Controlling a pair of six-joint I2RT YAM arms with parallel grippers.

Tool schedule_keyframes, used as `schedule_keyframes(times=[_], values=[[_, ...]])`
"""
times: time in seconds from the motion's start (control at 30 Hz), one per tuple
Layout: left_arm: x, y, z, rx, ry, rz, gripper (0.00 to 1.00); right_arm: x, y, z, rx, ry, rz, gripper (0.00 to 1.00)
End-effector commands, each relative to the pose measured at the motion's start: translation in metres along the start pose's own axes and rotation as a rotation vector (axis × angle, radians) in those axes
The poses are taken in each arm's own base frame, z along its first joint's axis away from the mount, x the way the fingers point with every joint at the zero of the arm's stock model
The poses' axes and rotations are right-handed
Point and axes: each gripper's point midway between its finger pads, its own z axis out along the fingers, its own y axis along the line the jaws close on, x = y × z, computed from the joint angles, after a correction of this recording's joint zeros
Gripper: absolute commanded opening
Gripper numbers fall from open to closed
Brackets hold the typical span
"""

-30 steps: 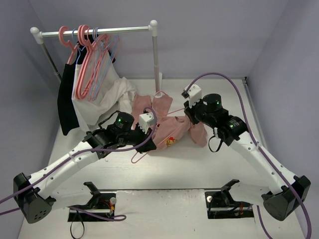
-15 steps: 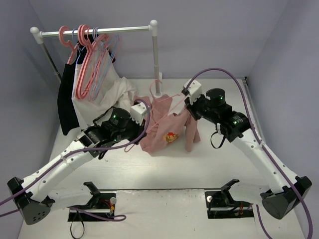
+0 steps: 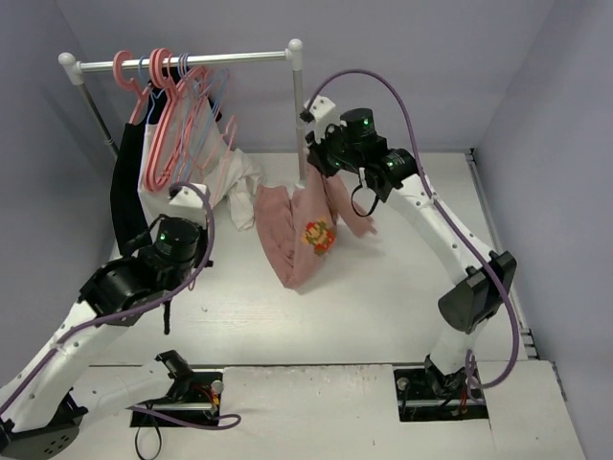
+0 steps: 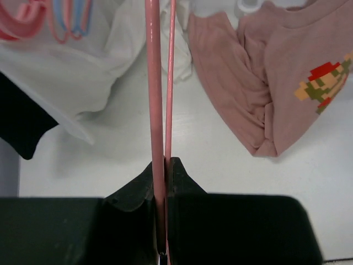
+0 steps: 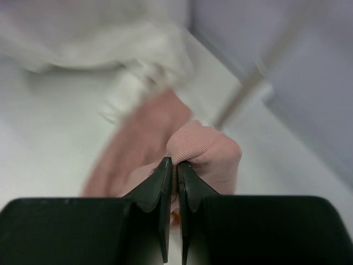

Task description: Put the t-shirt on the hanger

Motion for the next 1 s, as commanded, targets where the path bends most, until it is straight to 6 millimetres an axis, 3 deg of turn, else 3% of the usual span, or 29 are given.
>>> schedule_keyframes(times=[0.0, 0.1, 0.17, 0.23, 0.3, 0.33, 0.4, 0.47, 0.53, 0.63, 0.7, 0.73, 0.77, 0.83, 0.9, 0.97], values=[[-0.024, 0.02, -0.019, -0.053, -0.09, -0.077, 0.0, -0.12, 0.081, -0.093, -0.308, -0.396, -0.201, 0.0], [-0.021, 0.014, -0.025, 0.007, -0.095, -0.092, 0.0, -0.078, 0.08, -0.094, -0.281, -0.325, -0.207, 0.0], [-0.011, 0.005, -0.024, 0.062, -0.071, -0.075, 0.0, 0.012, 0.059, -0.07, -0.164, -0.137, -0.102, 0.0], [-0.001, -0.007, -0.021, 0.121, -0.033, -0.068, 0.0, 0.087, 0.043, -0.055, -0.12, -0.001, 0.035, 0.0], [0.013, -0.017, -0.015, 0.155, 0.012, -0.064, 0.0, 0.126, 0.037, -0.045, -0.09, 0.048, 0.129, 0.0], [0.022, -0.026, -0.011, 0.183, 0.043, -0.075, 0.0, 0.159, 0.034, -0.036, -0.062, 0.103, 0.179, 0.0], [0.035, -0.041, -0.006, 0.24, 0.083, -0.103, 0.0, 0.201, 0.038, -0.025, -0.048, 0.184, 0.227, 0.0], [0.05, -0.054, -0.003, 0.294, 0.11, -0.134, 0.0, 0.225, 0.039, -0.016, -0.026, 0.228, 0.28, 0.0], [0.061, -0.061, -0.004, 0.333, 0.123, -0.147, 0.0, 0.232, 0.039, -0.01, -0.016, 0.241, 0.319, 0.0], [0.069, -0.058, -0.006, 0.338, 0.127, -0.149, 0.0, 0.213, 0.034, -0.005, -0.002, 0.21, 0.356, 0.0], [0.065, -0.056, -0.01, 0.343, 0.109, -0.15, 0.0, 0.184, 0.03, -0.008, -0.001, 0.149, 0.366, 0.0], [0.062, -0.055, -0.012, 0.342, 0.098, -0.151, 0.0, 0.161, 0.026, -0.014, 0.006, 0.097, 0.361, 0.0], [0.056, -0.053, -0.015, 0.343, 0.079, -0.152, 0.0, 0.126, 0.019, -0.025, 0.023, 0.014, 0.35, 0.0], [0.047, -0.052, -0.019, 0.35, 0.057, -0.154, 0.0, 0.088, 0.001, -0.047, 0.113, -0.088, 0.351, 0.0], [0.045, -0.057, -0.02, 0.373, 0.063, -0.152, 0.0, 0.086, -0.024, -0.062, 0.26, -0.108, 0.386, 0.0], [0.047, -0.064, -0.019, 0.395, 0.084, -0.145, 0.0, 0.106, -0.039, -0.071, 0.367, -0.072, 0.431, 0.0]])
